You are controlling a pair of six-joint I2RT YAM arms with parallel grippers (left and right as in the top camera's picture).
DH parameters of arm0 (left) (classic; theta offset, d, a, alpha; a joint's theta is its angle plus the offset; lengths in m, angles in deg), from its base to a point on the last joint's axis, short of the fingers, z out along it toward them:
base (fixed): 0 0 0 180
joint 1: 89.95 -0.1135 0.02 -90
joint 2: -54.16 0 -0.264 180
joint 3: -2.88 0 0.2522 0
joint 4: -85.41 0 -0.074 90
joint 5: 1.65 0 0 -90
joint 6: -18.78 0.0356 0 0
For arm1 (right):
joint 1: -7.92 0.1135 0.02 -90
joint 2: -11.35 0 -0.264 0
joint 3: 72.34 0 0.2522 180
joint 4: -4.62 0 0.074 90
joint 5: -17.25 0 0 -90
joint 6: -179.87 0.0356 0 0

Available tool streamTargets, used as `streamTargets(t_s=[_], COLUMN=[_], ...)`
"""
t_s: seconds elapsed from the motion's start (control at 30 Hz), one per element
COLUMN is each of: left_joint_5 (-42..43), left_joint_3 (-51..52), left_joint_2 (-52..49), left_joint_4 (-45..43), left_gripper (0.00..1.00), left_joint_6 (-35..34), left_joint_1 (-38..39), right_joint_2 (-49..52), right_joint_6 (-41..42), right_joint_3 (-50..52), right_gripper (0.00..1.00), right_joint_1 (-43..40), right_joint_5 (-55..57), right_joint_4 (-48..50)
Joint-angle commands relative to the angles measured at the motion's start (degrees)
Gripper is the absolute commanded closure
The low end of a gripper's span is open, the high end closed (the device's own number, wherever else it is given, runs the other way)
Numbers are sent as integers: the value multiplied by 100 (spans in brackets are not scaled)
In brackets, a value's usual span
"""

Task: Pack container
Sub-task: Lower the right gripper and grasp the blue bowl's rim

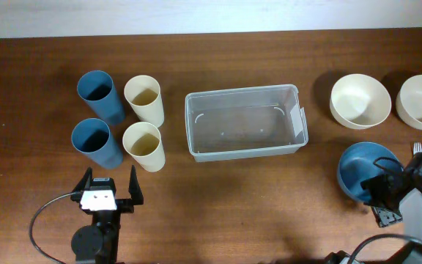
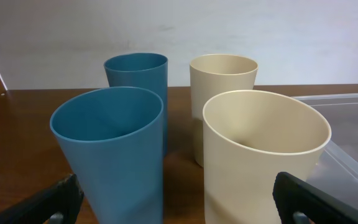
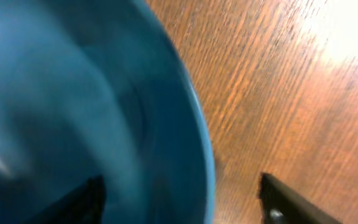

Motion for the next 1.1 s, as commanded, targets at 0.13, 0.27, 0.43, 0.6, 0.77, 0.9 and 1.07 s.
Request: streamTargets(t_s=[0.13, 0.27, 0.43, 0.6, 0.77, 0.9, 1.07], left_joint_5=[-20, -20, -20, -20, -20, -20, -20], left_joint_3=[20, 20, 20, 20, 20, 20, 20], left_joint_2=[44, 44, 44, 44, 44, 44, 44], left_joint_4=[28, 28, 28, 28, 28, 28, 28], left_gripper=[0, 0, 0, 0, 0, 0, 0], left_joint_6=[107, 107, 107, 107, 107, 107, 107], left_joint_1=[-33, -33, -33, -33, -33, -33, -33], right_joint_2=[621, 614, 560, 348, -52, -588, -1187], right_joint_6=[-63, -50, -52, -52, -50, -57, -254], right_joint_3=[55, 46, 39, 39, 37, -125, -597], right_gripper=[75, 93, 96, 96, 96, 96, 96], right_joint_1=[-22, -22, -22, -22, -22, -22, -22], right_joint_5=[-103, -98, -76, 11, 4, -42, -267], right_joint_4=[339, 378, 280, 146, -22, -382, -916])
